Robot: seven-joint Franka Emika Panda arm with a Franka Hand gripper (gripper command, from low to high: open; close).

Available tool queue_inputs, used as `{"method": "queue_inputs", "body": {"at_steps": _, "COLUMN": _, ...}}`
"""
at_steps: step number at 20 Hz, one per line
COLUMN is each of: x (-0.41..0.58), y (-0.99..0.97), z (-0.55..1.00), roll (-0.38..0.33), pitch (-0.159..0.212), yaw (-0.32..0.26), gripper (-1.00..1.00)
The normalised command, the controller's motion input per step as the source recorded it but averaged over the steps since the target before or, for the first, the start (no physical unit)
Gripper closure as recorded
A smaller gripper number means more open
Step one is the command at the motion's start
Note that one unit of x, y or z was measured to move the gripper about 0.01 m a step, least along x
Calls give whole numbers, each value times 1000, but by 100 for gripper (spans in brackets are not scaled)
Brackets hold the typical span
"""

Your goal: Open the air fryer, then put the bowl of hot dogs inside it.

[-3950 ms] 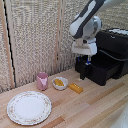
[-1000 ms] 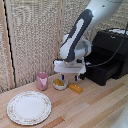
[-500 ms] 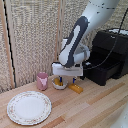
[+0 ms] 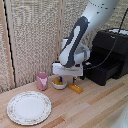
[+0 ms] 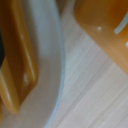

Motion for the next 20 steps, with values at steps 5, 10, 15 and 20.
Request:
{"method": "queue_inputs", "body": {"at_steps": 5, "x": -188, "y": -375, "z": -158, "roll": -2, "pitch": 7, "yaw": 48, "gripper": -100}}
{"method": "queue_inputs", "body": {"at_steps": 10, "x": 106, "y": -154, "z": -330, "roll": -12, "pitch": 43, "yaw": 84, "gripper": 100}}
{"method": "queue_inputs", "body": {"at_steps": 15, "x": 53, "y": -7, "z": -193, "roll": -18, "pitch": 39, "yaw": 23, "gripper": 100}}
{"method": "queue_inputs", "body": {"at_steps": 20, "x": 0, "y": 0, "z": -146, "roll": -42, "pitch": 4, "yaw": 0, "gripper": 100}}
